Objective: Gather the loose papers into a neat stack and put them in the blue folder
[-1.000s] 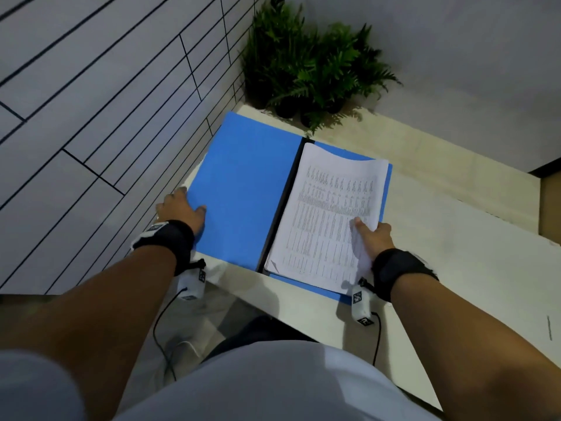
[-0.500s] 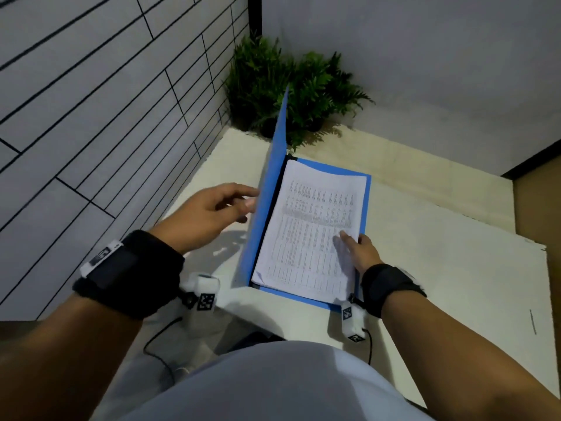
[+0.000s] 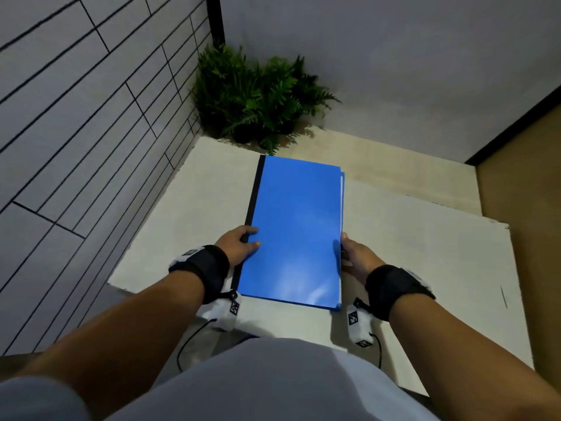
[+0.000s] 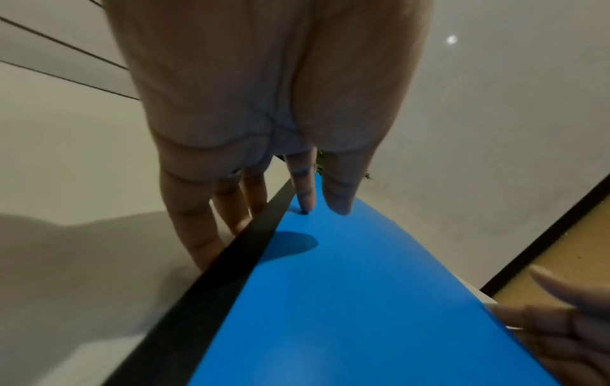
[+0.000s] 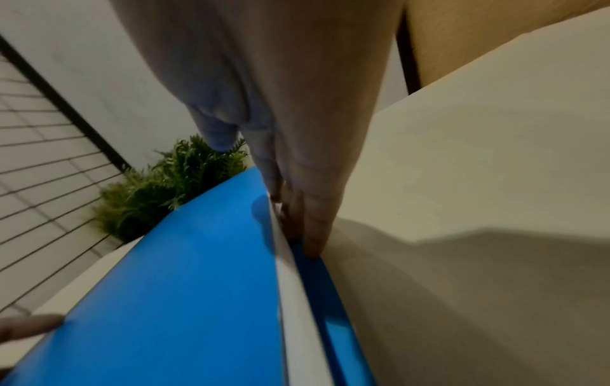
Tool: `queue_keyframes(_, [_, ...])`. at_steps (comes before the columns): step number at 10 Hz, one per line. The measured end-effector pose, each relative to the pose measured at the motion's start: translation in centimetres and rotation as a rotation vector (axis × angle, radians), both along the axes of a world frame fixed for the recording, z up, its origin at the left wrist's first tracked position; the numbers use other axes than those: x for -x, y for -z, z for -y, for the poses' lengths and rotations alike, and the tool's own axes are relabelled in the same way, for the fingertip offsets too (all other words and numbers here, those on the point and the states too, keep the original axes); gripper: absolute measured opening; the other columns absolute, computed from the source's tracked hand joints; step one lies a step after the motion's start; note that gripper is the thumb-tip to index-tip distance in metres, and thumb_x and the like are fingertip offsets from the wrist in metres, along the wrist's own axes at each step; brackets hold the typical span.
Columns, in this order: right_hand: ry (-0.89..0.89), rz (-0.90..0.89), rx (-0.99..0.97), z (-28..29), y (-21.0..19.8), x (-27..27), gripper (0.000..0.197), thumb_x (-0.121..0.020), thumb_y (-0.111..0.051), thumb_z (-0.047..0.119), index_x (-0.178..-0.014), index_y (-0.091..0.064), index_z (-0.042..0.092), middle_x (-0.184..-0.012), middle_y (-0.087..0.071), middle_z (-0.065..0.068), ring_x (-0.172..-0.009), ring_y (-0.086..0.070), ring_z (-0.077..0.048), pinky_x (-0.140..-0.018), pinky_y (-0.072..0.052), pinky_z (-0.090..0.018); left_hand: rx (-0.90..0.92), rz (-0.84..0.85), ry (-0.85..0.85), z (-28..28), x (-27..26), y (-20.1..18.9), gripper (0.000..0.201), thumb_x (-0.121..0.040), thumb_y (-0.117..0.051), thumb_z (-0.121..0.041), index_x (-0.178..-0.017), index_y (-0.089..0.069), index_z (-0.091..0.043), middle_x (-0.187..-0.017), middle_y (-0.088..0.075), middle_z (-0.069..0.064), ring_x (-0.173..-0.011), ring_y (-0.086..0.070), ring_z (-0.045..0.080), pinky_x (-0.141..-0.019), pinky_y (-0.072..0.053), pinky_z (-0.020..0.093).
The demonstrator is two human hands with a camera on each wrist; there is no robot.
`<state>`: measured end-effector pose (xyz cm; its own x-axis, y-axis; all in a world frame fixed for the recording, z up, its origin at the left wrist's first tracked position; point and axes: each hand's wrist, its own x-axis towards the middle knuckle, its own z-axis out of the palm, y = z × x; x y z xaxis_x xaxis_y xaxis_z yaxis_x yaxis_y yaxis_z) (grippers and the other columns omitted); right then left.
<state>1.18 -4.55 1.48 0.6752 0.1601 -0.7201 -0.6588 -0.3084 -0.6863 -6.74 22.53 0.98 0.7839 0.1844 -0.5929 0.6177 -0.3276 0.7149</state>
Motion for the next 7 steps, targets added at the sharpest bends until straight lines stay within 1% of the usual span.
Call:
queue_keyframes(1, [-0.081, 0.039, 0.045, -1.2, 1.3, -0.1, 0.056, -0.101, -0.044, 0.031, -0.149, -0.031, 0.005, -0.156, -0.033, -0.009, -0.142, -0.035, -0.028, -0.119, -0.026, -0.044, -0.02, 0.026, -0.077, -1.0, -0.2, 0.6, 0.04, -0.093, -0.064, -0.019, -0.132, -0.057, -0.015, -0.143, -0.051, 0.014, -0.126, -0.053, 0.028, -0.093, -0.043, 0.027])
queue_keyframes(2, [-0.186, 0.049, 0.06, -4.0, 0.9, 0.2, 0.052, -0.102, -0.043, 0.02, -0.148, -0.028, 0.001, -0.153, -0.035, -0.007, -0.143, -0.033, -0.026, -0.119, -0.024, -0.038, -0.077, 0.04, -0.159, -3.2, -0.1, 0.6, 0.034, -0.093, -0.063, -0.015, -0.127, -0.059, -0.011, -0.138, -0.054, 0.014, -0.112, -0.057, 0.027, -0.089, -0.042, 0.027])
queue_keyframes(3, [-0.345, 0.054, 0.07, -7.3, 0.3, 0.8, 0.05, -0.103, -0.04, 0.018, -0.15, -0.026, 0.005, -0.153, -0.033, 0.0, -0.144, -0.03, -0.023, -0.112, -0.026, -0.029, -0.145, 0.046, -0.234, -6.4, 0.4, 0.4, 0.031, -0.091, -0.065, -0.014, -0.121, -0.062, -0.011, -0.136, -0.056, 0.015, -0.117, -0.057, 0.03, -0.092, -0.043, 0.027])
queue_keyframes(4, [-0.494, 0.072, 0.056, -10.6, 0.1, 0.9, 0.049, -0.103, -0.039, 0.015, -0.15, -0.027, 0.009, -0.155, -0.033, -0.005, -0.141, -0.036, -0.027, -0.102, -0.032, -0.027, -0.217, 0.025, -0.272, -9.9, 0.6, 0.1, 0.033, -0.09, -0.067, -0.015, -0.122, -0.062, -0.012, -0.137, -0.056, 0.015, -0.12, -0.057, 0.032, -0.097, -0.044, 0.032])
queue_keyframes(5, [-0.595, 0.095, 0.047, -12.9, -1.0, 1.3, 0.047, -0.101, -0.041, 0.009, -0.147, -0.032, 0.011, -0.137, -0.047, -0.008, -0.101, -0.056, -0.02, -0.078, -0.039, -0.024, -0.247, 0.006, -0.257, -12.2, 0.9, 0.0, 0.04, -0.089, -0.067, -0.014, -0.128, -0.058, -0.013, -0.143, -0.052, 0.014, -0.129, -0.052, 0.031, -0.108, -0.042, 0.036])
queue_keyframes(6, [-0.686, 0.114, 0.1, -13.6, -1.2, 1.1, 0.046, -0.1, -0.043, 0.011, -0.146, -0.035, 0.011, -0.14, -0.047, -0.009, -0.1, -0.053, -0.023, -0.076, -0.038, -0.027, -0.246, 0.003, -0.216, -13.2, 0.9, 0.3, 0.048, -0.09, -0.067, -0.014, -0.136, -0.053, -0.013, -0.148, -0.048, 0.013, -0.136, -0.046, 0.029, -0.113, -0.037, 0.036])
queue_keyframes(7, [-0.704, 0.131, 0.149, -12.7, -2.5, 0.6, 0.049, -0.099, -0.047, 0.017, -0.147, -0.036, 0.013, -0.152, -0.039, -0.007, -0.129, -0.046, -0.029, -0.094, -0.039, -0.029, -0.344, 0.004, -0.15, -12.4, 1.0, 0.5, 0.059, -0.088, -0.068, -0.023, -0.142, -0.047, -0.013, -0.149, -0.046, 0.013, -0.136, -0.045, 0.032, -0.114, -0.036, 0.04])
